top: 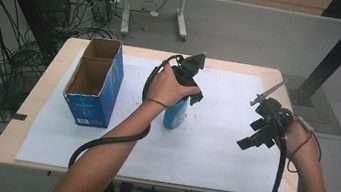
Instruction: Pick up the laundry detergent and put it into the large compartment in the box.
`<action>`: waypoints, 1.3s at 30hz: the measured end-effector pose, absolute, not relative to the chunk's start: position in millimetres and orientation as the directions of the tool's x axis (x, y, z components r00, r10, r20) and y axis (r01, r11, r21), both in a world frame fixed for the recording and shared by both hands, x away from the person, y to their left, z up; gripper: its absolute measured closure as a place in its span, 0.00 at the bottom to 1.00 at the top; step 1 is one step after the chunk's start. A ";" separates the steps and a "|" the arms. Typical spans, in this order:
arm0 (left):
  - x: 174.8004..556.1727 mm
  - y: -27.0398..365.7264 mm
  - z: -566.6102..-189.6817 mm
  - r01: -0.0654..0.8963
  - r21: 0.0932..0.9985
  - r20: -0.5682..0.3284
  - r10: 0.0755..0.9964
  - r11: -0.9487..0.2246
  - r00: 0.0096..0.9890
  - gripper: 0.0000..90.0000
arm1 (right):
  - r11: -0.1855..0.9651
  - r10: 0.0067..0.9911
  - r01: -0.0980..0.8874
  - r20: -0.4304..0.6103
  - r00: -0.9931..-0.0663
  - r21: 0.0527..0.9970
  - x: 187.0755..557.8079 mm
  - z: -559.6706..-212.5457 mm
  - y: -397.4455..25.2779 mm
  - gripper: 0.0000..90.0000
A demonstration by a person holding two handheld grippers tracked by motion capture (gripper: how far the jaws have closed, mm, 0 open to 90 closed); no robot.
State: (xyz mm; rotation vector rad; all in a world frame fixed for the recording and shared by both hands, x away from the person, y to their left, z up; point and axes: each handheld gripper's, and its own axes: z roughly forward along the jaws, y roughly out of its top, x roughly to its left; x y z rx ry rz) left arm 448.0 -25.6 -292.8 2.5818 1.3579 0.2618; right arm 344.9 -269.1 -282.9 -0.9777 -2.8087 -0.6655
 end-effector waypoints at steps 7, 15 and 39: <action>448.7 -26.0 -293.0 0.790 0.269 0.056 0.828 -0.550 0.557 0.06 | 0.700 0.571 0.611 0.224 -0.790 0.371 344.8 -282.5 -269.1 0.04; 448.7 -25.3 -293.5 0.793 0.266 0.054 0.829 -0.549 0.556 0.07 | 0.696 0.574 0.614 0.224 -0.787 0.372 344.7 -281.7 -269.9 0.04; 450.3 -21.4 -291.6 0.798 0.275 0.041 0.836 -0.536 0.547 0.06 | 0.707 0.561 0.600 0.220 -0.798 0.374 346.2 -282.2 -267.5 0.04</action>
